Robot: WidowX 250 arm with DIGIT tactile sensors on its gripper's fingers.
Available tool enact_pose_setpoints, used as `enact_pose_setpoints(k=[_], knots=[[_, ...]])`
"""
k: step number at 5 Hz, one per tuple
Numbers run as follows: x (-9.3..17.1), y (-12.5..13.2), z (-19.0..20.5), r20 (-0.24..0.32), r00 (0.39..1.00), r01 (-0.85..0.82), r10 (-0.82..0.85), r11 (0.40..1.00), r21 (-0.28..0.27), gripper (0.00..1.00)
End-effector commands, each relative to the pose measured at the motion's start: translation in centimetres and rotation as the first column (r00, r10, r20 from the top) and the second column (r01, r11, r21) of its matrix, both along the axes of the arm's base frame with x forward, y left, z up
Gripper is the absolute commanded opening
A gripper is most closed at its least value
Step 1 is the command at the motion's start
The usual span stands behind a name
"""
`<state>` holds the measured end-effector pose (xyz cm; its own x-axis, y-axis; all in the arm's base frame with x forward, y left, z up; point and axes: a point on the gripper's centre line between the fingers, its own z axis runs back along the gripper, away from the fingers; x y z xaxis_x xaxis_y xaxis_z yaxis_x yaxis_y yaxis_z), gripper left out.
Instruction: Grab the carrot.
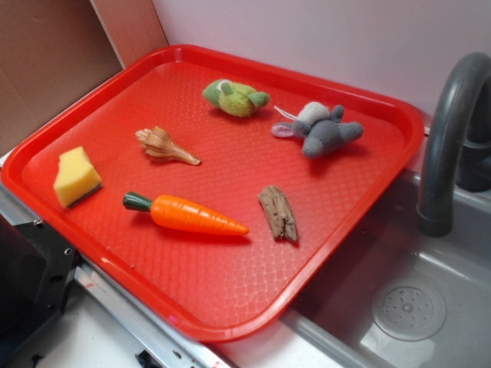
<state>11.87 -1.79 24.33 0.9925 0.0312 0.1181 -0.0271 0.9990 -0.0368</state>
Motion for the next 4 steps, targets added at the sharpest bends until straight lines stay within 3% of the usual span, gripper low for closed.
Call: enact_pose_setpoints(k=[1,2,4], knots=[[0.0,0.0,0.0,0.000,1.000,0.000,0.000,1.000,0.000,1.00],[1.6,-0.5,-0.9,0.039,0.978,0.200,-0.205,0.975,0.100,1.00],[3.6,-1.8,-1.7,0.034,0.794,0.593,-0.607,0.786,0.173,1.00]])
